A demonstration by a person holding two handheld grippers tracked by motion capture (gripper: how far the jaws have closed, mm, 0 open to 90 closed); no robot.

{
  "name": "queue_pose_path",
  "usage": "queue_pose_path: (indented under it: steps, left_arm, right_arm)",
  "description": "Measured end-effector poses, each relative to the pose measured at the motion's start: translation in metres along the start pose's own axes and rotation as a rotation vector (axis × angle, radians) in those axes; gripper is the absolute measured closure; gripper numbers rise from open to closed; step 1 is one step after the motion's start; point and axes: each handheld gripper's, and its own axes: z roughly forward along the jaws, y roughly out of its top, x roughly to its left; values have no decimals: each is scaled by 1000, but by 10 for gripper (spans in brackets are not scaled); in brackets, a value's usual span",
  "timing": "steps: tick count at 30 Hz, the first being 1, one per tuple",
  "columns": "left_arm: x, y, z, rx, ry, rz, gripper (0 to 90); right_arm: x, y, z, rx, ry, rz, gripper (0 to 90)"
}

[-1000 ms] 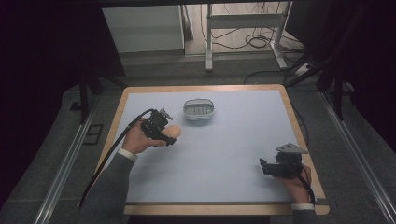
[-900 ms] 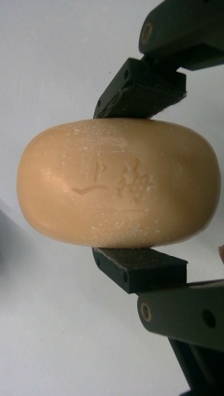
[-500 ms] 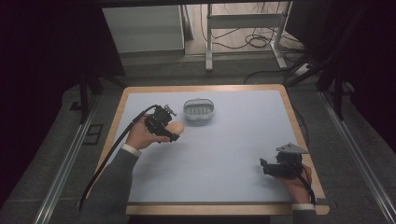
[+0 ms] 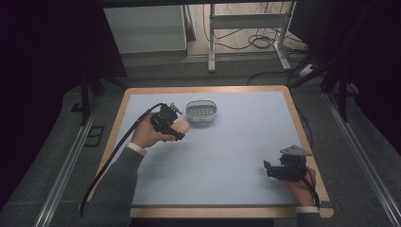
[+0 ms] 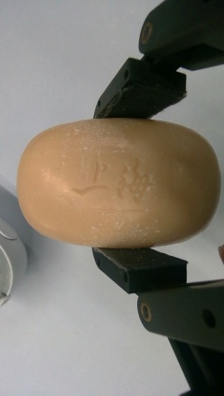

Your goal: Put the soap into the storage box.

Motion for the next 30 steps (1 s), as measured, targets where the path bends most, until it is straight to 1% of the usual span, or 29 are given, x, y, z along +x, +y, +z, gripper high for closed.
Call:
queue_pose_path:
  steps: [7,8,9,11,13,21,22,24,27,30]
  left_arm:
    - [-1,4,1,-11,-5,0,327]
    - [-1,4,2,-23,-10,-9,327]
    - [0,4,2,-13,-7,1,327]
    - [0,5,3,-18,-9,-9,327]
    - [3,5,4,-14,-4,-8,327]
    - [8,7,7,-16,-12,-21,327]
    - [9,9,8,-10,-3,-19,327]
    - [9,11,8,-14,-10,-18,327]
    - [9,14,8,-10,-5,-11,327]
    - [11,19,11,-18,-12,-14,327]
  right_arm:
    - [0,0,0,1,-1,0,78]
    - [0,0,0,2,-1,0,77]
    - [0,0,0,1,-1,0,78]
    - [0,0,0,1,-1,0,78]
    - [0,0,0,3,-1,1,78]
    - [0,-1,2,7,-3,-3,78]
    - [0,-1,1,8,-1,-3,78]
    - [0,-1,1,9,-2,-4,78]
    - [0,-1,1,9,-4,-4,77]
    - [-2,-1,1,6,-3,0,78]
